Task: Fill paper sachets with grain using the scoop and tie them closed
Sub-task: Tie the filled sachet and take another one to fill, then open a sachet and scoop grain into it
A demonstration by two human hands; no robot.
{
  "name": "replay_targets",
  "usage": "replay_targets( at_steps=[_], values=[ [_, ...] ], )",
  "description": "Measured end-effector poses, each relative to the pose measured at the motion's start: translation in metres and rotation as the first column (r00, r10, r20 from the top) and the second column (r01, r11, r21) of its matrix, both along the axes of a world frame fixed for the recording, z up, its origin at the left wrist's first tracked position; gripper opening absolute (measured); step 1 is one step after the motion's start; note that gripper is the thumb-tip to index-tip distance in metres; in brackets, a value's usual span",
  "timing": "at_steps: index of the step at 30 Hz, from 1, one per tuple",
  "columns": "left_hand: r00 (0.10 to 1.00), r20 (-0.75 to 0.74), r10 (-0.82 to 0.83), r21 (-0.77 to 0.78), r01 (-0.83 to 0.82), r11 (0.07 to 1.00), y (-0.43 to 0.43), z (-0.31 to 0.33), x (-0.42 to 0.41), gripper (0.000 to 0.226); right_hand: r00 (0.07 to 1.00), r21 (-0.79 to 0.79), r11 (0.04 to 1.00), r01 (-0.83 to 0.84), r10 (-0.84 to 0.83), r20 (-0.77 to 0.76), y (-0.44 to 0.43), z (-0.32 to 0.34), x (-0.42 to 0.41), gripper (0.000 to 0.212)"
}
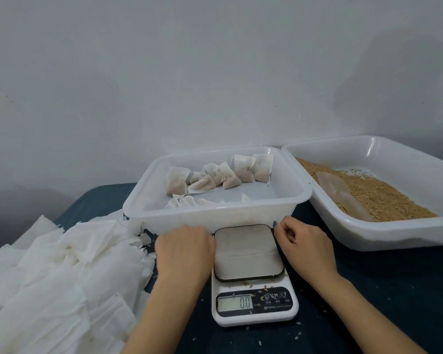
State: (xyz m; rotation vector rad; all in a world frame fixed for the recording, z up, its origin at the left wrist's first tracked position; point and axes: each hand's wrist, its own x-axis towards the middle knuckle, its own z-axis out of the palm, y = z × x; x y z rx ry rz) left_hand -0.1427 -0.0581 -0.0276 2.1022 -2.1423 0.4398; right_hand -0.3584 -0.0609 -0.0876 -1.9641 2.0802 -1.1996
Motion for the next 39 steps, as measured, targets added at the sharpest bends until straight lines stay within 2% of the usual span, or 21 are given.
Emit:
replay_targets(
  at_steps=[2, 4, 7, 10, 17, 27, 34, 39],
  values=[
    [0.990, 0.114, 0.087, 0.096, -0.098, 0.991, 0.000, -0.008, 0.020, 0.020, 1.000, 0.001, 1.000, -0.003, 0.003, -0.009, 0.000, -0.001, 0.000, 0.038],
    [0.970, 0.200, 0.139, 0.139, -0.168, 0.976, -0.006, -0.019, 0.040, 0.029, 1.000, 0.001, 1.000, -0.005, 0.005, -0.015, 0.000, -0.001, 0.000, 0.036],
    [0.946, 0.234, 0.223, 0.140, -0.260, 0.955, -0.012, -0.031, 0.058, 0.046, 1.000, -0.009, 1.000, -0.003, 0.003, -0.026, -0.001, -0.002, 0.000, 0.035],
    [0.953, 0.217, 0.209, 0.117, -0.238, 0.964, -0.015, -0.041, 0.062, 0.055, 0.999, -0.014, 1.000, -0.004, 0.003, -0.036, 0.000, -0.003, 0.000, 0.035],
    [0.969, 0.053, 0.243, 0.059, -0.246, 0.968, -0.020, -0.036, 0.079, 0.023, 0.999, -0.025, 1.000, -0.005, 0.004, -0.042, 0.000, -0.003, 0.001, 0.035],
    [0.967, -0.212, 0.140, -0.128, -0.170, 0.977, -0.017, -0.038, 0.081, 0.027, 0.999, -0.028, 1.000, -0.010, 0.008, -0.047, 0.000, -0.002, 0.002, 0.032],
    [0.941, -0.301, 0.156, -0.162, -0.212, 0.964, -0.019, -0.039, 0.080, 0.030, 0.999, -0.014, 1.000, -0.009, 0.009, -0.033, 0.001, -0.001, 0.003, 0.032],
    [0.894, -0.443, 0.069, -0.189, -0.168, 0.968, -0.018, -0.036, 0.078, 0.023, 0.999, -0.027, 1.000, -0.009, 0.008, -0.041, 0.001, 0.000, 0.003, 0.032]
  ],
)
